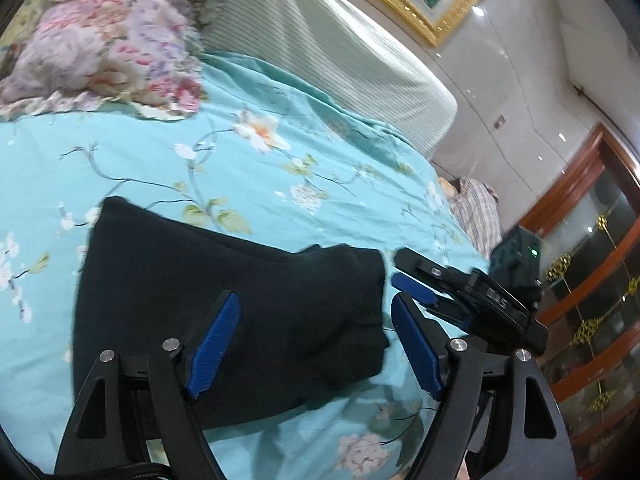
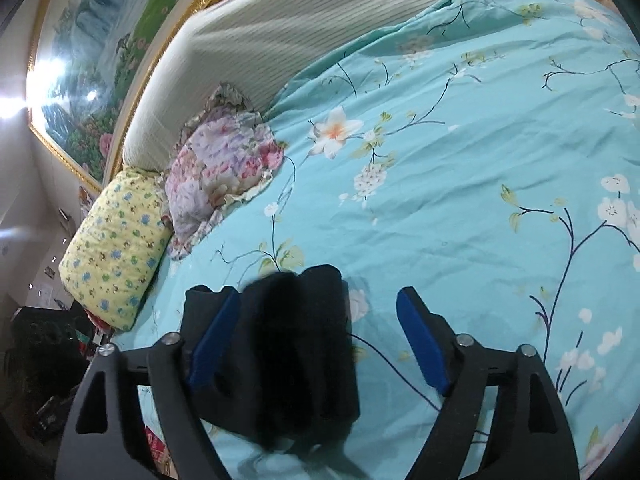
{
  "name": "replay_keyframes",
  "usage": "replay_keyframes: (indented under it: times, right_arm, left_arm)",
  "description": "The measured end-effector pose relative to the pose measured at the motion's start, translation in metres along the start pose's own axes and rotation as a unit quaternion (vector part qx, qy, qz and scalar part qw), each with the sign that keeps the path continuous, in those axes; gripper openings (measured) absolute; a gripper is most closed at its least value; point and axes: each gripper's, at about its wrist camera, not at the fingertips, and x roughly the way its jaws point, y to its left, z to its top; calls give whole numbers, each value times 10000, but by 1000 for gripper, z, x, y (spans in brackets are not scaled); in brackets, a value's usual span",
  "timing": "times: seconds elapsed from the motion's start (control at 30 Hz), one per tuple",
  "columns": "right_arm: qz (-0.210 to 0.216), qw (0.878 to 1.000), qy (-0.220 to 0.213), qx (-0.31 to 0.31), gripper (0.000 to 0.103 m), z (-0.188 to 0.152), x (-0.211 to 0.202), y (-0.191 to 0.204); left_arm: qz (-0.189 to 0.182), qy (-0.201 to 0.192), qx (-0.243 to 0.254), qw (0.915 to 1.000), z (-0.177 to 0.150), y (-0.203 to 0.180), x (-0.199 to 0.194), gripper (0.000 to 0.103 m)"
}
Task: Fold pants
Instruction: 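Lay the folded edge down and open both tools, then grasp the folded pants end with both tools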
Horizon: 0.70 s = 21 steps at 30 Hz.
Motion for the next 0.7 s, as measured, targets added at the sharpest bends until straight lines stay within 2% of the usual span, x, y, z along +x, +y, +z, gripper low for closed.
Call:
replay_keyframes:
  times: [0.23,0.7]
  right_arm:
    - [-89,9996,80,-255,83,-10,1,20]
    - [-200,9992,175,-298,87,-29,0,32]
  left_arm:
    - [236,-81,-239,9994,1,28,-14,79]
    - [529,-111,-577,9969,-7,65,-33,79]
